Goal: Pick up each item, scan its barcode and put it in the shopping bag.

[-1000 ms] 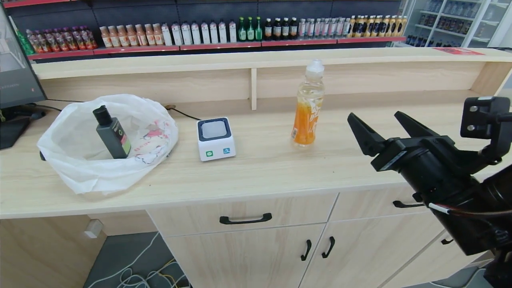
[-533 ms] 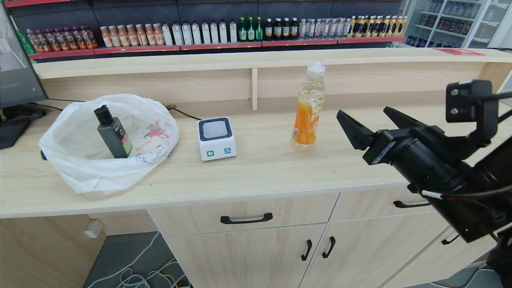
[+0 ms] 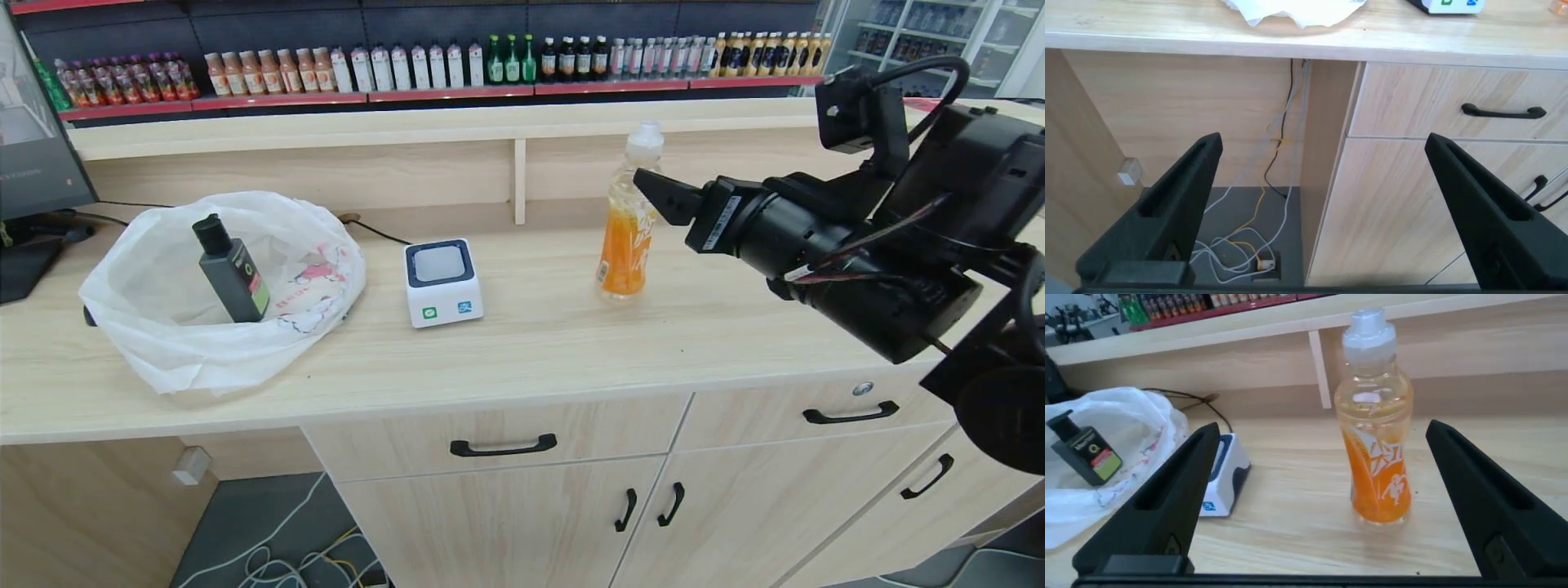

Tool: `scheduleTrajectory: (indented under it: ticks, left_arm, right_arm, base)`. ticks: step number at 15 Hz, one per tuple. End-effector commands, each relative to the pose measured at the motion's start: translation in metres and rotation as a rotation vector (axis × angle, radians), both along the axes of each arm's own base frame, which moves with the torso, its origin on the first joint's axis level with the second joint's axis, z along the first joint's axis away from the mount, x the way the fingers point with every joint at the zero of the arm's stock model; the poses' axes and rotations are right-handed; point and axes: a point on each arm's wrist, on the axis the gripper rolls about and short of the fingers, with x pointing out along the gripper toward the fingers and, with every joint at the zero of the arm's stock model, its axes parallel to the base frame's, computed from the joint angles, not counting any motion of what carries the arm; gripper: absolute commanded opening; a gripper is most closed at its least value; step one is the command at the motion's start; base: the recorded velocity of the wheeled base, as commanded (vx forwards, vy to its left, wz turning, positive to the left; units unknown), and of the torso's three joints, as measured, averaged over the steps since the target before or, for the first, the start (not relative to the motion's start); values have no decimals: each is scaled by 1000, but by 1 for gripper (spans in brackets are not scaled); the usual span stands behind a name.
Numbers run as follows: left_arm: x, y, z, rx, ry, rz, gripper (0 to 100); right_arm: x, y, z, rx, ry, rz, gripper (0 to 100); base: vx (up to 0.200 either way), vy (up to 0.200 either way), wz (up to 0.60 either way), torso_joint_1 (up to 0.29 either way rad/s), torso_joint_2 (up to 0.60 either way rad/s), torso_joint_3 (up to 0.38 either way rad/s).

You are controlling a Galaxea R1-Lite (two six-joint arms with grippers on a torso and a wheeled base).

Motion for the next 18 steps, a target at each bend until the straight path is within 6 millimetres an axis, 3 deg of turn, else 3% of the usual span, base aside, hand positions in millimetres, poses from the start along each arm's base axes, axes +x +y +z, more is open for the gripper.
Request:
scheduleTrajectory:
  ticks: [1,2,4,8,11,16,18]
  left_arm:
    - [0,0,0,0,-1,1,100]
    - [0,0,0,0,1,1,100]
    - [0,0,0,0,1,1,100]
    - [0,0,0,0,-1,1,100]
    - [0,0,0,0,-1,1,100]
    - [0,0,0,0,-1,1,100]
    - [0,0,0,0,1,1,100]
  right_arm:
    - [26,-20,-4,-75,8,-97,100]
    - [29,-31,-4,-89,27,-127,100]
    - [31,-35,-10,-108,64,-136,100]
    - [41,-22,-29,-235,107,-2,100]
    - [57,-16,-25,-240,80,-10,100]
    - [66,-11,-35,-296,89,-35,100]
    - [63,0,-36,-296,119,10,100]
  base:
    - [0,0,0,0,0,0]
    - [0,0,0,0,0,0]
    - [0,0,0,0,0,0]
    - [0,0,0,0,0,0]
    - [0,0,0,0,0,0]
    - [0,0,0,0,0,0]
    - [0,0,0,0,0,0]
